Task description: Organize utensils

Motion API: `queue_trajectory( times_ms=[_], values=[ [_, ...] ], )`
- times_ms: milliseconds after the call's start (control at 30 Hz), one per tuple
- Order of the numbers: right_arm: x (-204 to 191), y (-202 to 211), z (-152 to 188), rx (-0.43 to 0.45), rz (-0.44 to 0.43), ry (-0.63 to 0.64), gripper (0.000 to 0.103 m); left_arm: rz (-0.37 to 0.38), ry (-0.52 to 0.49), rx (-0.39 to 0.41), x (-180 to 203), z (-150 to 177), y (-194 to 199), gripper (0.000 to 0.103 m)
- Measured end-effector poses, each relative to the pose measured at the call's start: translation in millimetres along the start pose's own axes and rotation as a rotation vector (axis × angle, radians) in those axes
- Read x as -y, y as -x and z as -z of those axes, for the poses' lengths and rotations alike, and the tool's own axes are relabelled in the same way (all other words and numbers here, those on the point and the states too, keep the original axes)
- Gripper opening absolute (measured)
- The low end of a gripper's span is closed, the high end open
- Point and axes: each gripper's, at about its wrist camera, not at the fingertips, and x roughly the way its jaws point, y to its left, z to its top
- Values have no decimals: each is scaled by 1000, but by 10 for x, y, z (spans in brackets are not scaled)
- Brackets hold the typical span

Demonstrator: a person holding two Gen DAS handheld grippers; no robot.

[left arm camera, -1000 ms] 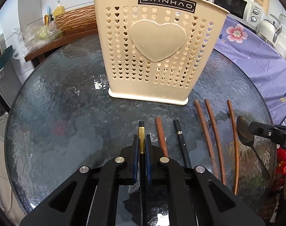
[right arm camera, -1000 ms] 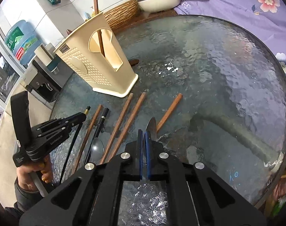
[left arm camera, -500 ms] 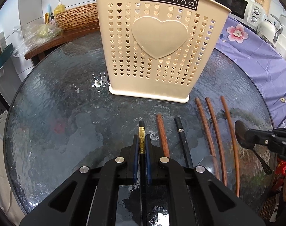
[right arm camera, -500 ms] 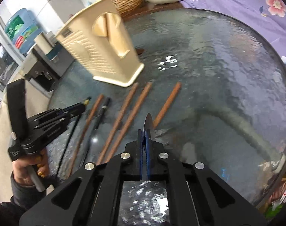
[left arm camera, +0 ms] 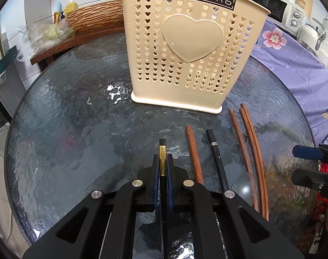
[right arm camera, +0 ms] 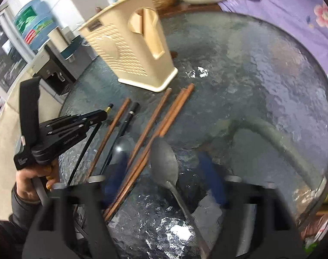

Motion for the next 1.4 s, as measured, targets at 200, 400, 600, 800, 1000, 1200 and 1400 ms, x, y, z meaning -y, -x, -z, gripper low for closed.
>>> queue_trajectory(
  times_ms=[200,400,600,800,1000,1200,1400],
  values=[
    [-44,-48,18,-23,48,58,72,2,1,1,-24,-3,20,7],
    [-279,-89,143,-51,-11,217,72,-2,8,1,-50,8,33,7],
    [-454,-229,208,-85,32,344,65,-2,11,-2,-77,15,31,7],
    [-454,-311,194,-123,18,344,52,-1,17,-5,-103,16,32,7],
    [-406,-342,126,-139,-14,330,40,5,17,-10,-99,5,21,7],
    [-369,-357,74,-122,-9,297,39,8,21,-14,-95,2,2,7],
    [-250,-183,-73,-43,-23,230,39,20,31,14,-90,-50,113,7]
  ],
)
